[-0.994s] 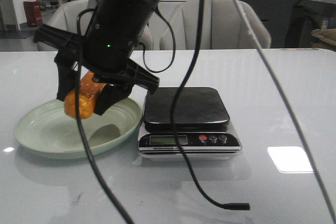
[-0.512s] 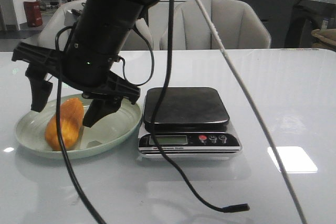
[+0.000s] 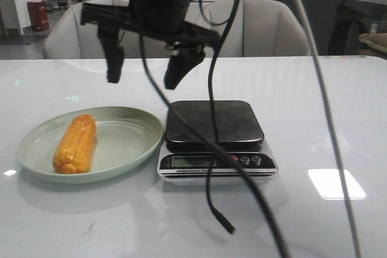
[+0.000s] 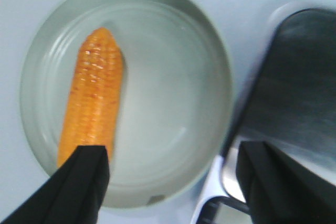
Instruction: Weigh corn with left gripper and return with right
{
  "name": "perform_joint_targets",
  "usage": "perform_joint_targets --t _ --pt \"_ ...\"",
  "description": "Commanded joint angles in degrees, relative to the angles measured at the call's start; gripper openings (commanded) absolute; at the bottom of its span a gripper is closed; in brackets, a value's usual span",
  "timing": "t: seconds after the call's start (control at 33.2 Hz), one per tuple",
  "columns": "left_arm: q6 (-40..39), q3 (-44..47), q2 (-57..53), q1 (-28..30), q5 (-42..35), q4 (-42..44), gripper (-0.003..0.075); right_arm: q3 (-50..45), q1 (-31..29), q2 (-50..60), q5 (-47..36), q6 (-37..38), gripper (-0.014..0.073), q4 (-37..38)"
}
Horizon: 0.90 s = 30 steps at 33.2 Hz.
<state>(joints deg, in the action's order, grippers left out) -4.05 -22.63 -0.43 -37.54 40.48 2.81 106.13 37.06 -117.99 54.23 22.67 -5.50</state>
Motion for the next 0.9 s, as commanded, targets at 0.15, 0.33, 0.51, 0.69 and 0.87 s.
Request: perform_joint_targets --t 0.15,0.33,0.51,0.69,0.87 --pt "-0.1 -1.4 0.1 -0.1 -4.6 -0.3 0.0115 1.8 -5.3 11.0 6.7 -12.9 0.0598 3.9" --pt "-0.1 -1.4 0.1 -0.1 -4.6 -0.3 0.0115 -1.5 -10.4 17.5 10.6 -19.9 0.0598 3.9" --pt "-0.1 -1.4 0.1 -0.1 -4.6 -0.3 0.0115 -12.4 -15.4 28.7 6.2 -20.8 0.0597 3.9" --pt "-0.1 -1.4 0.1 -0.1 -4.6 -0.3 0.0115 -27.1 -16.6 42.5 -2.8 -22.1 0.0597 4.1" --pt "-0.1 -1.4 0.1 -0.1 -4.6 -0.3 0.0115 -39.0 -16.6 57.6 -9.4 -22.7 0.0597 4.2"
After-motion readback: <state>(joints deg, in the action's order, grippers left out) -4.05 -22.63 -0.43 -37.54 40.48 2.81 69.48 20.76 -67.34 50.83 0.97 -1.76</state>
